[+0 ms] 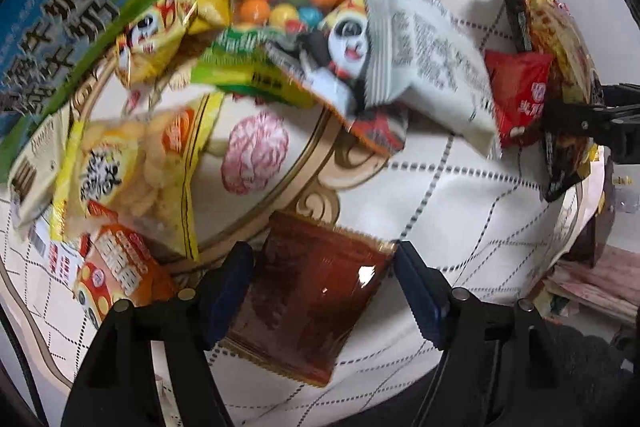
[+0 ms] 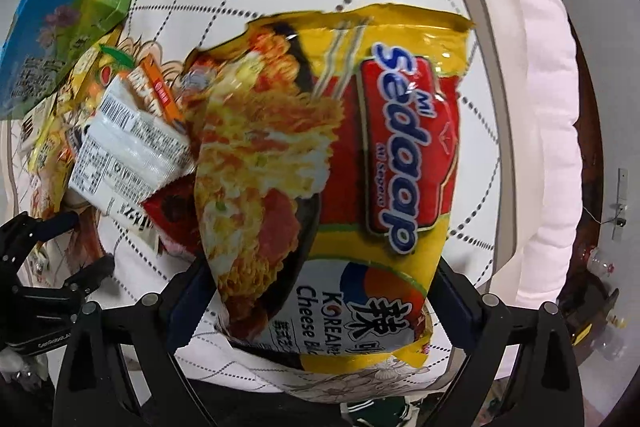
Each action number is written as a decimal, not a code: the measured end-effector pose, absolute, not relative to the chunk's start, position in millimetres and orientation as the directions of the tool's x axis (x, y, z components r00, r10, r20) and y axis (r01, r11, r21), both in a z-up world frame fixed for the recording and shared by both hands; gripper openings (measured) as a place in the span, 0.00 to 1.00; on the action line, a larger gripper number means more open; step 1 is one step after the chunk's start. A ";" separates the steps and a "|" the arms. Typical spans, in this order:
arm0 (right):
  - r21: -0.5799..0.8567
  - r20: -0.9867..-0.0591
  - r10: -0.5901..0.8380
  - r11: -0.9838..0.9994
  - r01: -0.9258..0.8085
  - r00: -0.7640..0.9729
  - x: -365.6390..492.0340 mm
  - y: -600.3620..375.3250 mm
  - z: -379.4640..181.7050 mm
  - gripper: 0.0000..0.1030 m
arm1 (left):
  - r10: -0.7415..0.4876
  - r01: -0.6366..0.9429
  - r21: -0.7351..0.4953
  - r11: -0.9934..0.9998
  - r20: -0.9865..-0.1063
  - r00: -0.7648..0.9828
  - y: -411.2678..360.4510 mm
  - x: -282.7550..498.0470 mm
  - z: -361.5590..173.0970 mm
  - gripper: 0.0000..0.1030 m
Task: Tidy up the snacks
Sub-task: 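Carry both packets into the cardboard box and open both tools to drop them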
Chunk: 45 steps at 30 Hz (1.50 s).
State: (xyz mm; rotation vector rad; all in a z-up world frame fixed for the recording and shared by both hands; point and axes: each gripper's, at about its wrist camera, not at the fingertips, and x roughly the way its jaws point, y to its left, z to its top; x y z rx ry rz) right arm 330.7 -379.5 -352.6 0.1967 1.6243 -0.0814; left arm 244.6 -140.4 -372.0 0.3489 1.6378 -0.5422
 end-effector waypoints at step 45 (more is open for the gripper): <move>0.286 -0.913 0.277 0.958 -0.017 0.300 396.1 -174.1 -202.0 0.86 | -0.265 0.036 -0.267 0.963 -0.910 0.319 -8.6 381.3 -175.9 0.63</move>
